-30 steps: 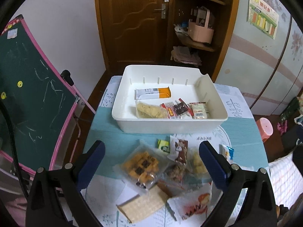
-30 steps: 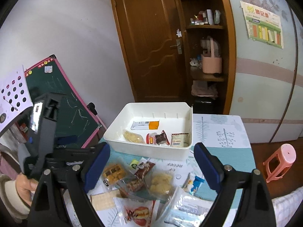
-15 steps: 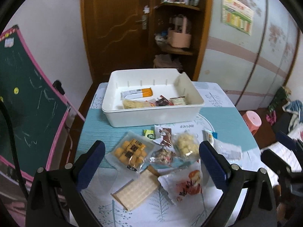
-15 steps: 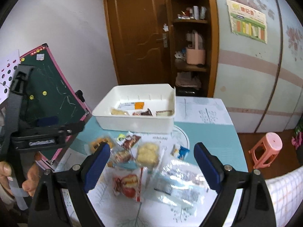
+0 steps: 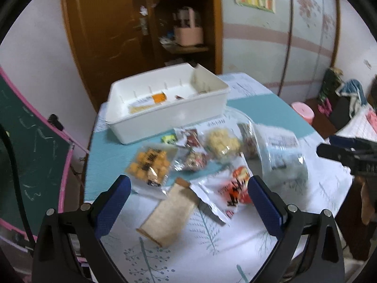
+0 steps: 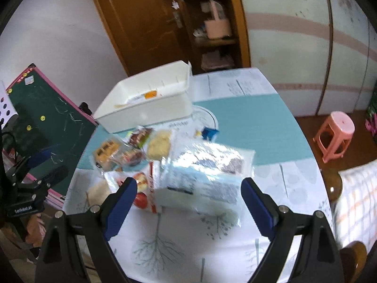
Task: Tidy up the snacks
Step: 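Withdraw both grippers from the basket toward the table snacks, then grasp the clear printed bag with right gripper while left gripper grasps red-and-white bag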
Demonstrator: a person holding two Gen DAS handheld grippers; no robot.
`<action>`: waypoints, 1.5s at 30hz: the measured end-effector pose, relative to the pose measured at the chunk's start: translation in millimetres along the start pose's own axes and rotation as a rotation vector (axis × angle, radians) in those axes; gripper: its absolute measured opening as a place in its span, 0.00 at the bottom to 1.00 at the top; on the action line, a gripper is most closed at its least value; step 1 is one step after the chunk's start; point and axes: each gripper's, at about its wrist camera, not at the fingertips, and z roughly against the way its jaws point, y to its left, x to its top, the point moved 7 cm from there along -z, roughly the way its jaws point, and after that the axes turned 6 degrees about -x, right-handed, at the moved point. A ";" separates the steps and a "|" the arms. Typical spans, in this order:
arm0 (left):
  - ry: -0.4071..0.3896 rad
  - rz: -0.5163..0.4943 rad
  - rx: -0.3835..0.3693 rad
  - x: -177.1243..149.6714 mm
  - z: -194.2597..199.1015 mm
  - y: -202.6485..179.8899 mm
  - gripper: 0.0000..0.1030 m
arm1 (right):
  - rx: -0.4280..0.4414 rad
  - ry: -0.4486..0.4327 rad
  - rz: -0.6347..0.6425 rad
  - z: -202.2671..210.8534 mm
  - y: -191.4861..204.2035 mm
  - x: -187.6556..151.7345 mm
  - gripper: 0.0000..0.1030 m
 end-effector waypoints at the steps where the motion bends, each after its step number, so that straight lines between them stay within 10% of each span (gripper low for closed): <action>1: 0.015 -0.015 -0.018 -3.4 -5.2 -3.5 0.96 | -0.016 0.014 -0.003 -4.3 -3.0 -4.1 0.88; 14: 0.131 -0.180 -0.169 -14.5 -82.6 -47.6 0.96 | 0.043 0.179 -0.211 -60.5 -35.3 -26.1 0.88; 25: 0.250 -0.305 -0.232 -13.9 -136.6 -58.0 0.96 | 0.053 0.218 -0.150 -105.0 -32.0 -11.6 0.94; 45: 0.341 -0.306 -0.260 -20.0 -178.0 -78.6 0.96 | 0.065 0.128 -0.046 -132.8 -14.7 7.4 1.00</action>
